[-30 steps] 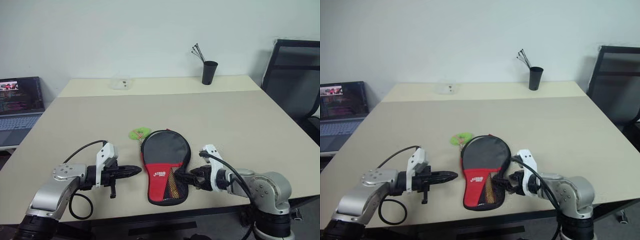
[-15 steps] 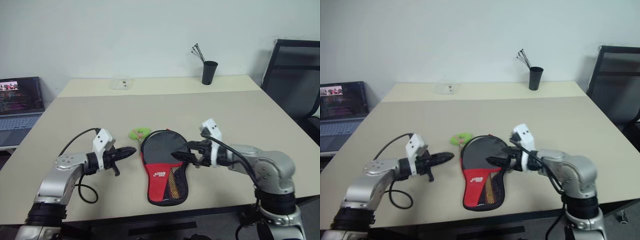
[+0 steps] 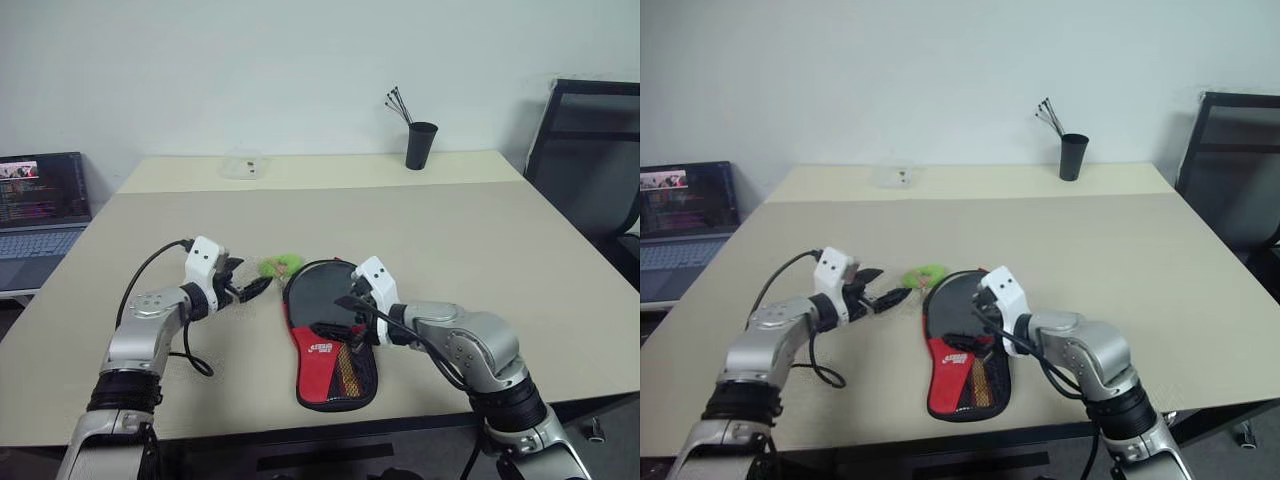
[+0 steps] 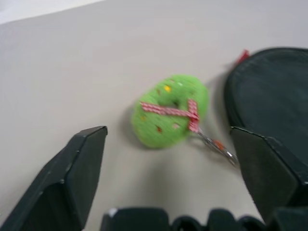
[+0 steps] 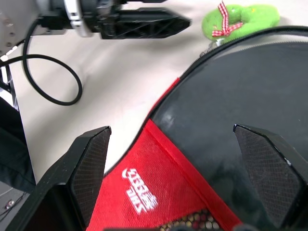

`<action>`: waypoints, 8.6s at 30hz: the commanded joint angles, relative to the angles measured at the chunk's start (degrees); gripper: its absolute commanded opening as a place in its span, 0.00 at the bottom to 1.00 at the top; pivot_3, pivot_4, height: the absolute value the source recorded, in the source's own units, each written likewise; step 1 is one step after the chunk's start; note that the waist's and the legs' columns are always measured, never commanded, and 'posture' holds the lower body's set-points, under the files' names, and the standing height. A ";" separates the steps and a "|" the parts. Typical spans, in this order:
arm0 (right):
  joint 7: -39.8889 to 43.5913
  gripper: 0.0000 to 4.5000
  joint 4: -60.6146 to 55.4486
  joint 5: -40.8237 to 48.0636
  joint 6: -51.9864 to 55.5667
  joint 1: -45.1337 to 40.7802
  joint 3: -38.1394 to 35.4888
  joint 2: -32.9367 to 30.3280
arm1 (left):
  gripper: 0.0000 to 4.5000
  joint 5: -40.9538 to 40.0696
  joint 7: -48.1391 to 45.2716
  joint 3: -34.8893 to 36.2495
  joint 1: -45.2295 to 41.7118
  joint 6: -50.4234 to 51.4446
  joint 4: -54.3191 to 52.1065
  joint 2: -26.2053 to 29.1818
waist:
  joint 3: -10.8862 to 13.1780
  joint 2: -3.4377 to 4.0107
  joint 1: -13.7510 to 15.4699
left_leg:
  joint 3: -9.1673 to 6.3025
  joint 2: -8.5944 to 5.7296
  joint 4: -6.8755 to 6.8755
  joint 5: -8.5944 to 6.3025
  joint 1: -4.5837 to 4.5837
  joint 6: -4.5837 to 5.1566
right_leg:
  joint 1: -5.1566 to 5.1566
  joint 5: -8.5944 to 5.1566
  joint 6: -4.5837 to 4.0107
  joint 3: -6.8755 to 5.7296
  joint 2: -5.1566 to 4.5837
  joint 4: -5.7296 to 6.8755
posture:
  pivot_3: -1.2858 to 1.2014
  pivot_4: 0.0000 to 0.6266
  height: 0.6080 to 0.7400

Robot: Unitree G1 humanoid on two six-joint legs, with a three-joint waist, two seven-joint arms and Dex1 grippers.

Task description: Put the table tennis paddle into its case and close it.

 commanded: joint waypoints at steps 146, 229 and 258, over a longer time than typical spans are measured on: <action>9.02 1.00 32.65 -26.02 -37.20 -11.69 2.88 -14.92 | 0.82 17.59 -19.07 -12.36 -12.56 -20.92 15.56 -13.02 | -0.11 -0.17 -0.15 | 0.10 -0.11 0.10 0.01 0.09 0.00 | 0.12 0.02 0.02 0.06 0.16 0.06 | 0.52 0.24 1.00; 29.33 0.01 -40.52 3.61 3.43 25.89 0.24 -36.08 | 0.82 20.20 -28.37 -24.31 -13.19 -18.70 21.76 -23.87 | -1.17 -0.01 3.01 | -0.46 -0.39 0.22 -0.11 0.21 0.15 | 1.01 0.06 0.17 -0.55 -0.08 -0.87 | 0.52 0.24 1.00; 18.53 0.68 -17.29 10.62 -0.72 10.66 -14.42 -33.27 | 0.82 16.14 -21.24 -19.22 -7.97 -15.83 7.06 -21.54 | -1.20 -0.01 2.78 | -0.45 -0.39 0.18 -0.11 0.20 0.17 | 1.01 0.12 0.23 -0.52 -0.09 -0.88 | 0.52 0.24 1.00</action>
